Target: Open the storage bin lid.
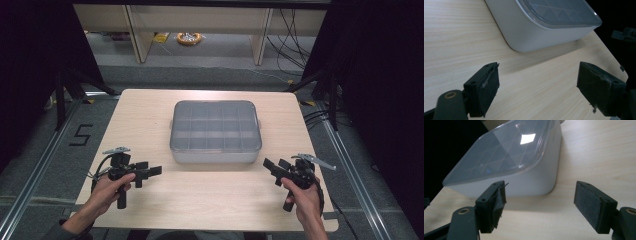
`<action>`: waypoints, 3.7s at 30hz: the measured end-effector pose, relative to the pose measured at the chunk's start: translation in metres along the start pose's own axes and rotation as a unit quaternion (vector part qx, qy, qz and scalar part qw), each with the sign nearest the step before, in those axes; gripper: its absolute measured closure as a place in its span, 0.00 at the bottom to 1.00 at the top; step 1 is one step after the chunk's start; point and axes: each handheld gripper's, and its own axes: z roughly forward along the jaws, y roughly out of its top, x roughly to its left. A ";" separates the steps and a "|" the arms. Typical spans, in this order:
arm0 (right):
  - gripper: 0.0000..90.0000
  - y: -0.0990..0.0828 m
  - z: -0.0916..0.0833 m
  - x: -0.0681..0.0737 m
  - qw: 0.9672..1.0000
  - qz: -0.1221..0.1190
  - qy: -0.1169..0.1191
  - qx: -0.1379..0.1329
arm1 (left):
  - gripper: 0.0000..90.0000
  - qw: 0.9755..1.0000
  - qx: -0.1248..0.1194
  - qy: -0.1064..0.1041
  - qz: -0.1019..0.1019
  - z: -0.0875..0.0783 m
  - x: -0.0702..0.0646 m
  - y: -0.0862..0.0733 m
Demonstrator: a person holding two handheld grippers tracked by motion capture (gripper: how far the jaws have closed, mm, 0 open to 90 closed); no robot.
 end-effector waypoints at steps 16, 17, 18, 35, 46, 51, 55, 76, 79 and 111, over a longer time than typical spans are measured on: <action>0.30 0.051 0.042 -0.009 1.000 0.002 0.009 0.008 | 0.22 0.999 -0.019 0.032 0.011 0.023 0.010 0.051; 0.30 0.053 0.044 -0.006 0.999 0.031 0.005 0.016 | 0.23 0.999 -0.021 0.032 0.007 0.026 0.011 0.053; 0.30 0.054 0.048 -0.007 0.999 0.032 0.010 0.013 | 0.24 0.999 -0.017 0.032 0.004 0.028 0.013 0.058; 0.42 0.083 0.100 -0.023 0.999 0.032 -0.010 0.017 | 0.38 0.999 -0.011 0.036 -0.037 0.070 0.034 0.098; 0.53 0.086 0.123 -0.012 0.996 0.086 -0.007 0.035 | 0.45 0.998 -0.012 0.029 -0.057 0.091 0.037 0.109; 0.56 0.083 0.129 -0.013 0.996 0.083 -0.001 0.036 | 0.51 0.998 -0.010 0.028 -0.059 0.097 0.038 0.110; 0.58 0.084 0.128 -0.009 0.993 0.116 -0.008 0.035 | 0.54 0.998 -0.012 0.034 -0.059 0.099 0.035 0.110; 0.69 0.083 0.128 -0.005 0.994 0.104 -0.025 0.025 | 0.57 0.993 -0.034 0.107 -0.023 0.098 0.028 0.120; 0.69 0.083 0.129 -0.006 0.995 0.091 -0.029 0.021 | 0.54 0.994 -0.024 0.101 -0.045 0.102 0.039 0.118; 0.72 0.098 0.097 0.014 0.997 0.066 -0.010 -0.038 | 0.73 0.993 -0.082 0.066 -0.059 0.074 0.002 0.126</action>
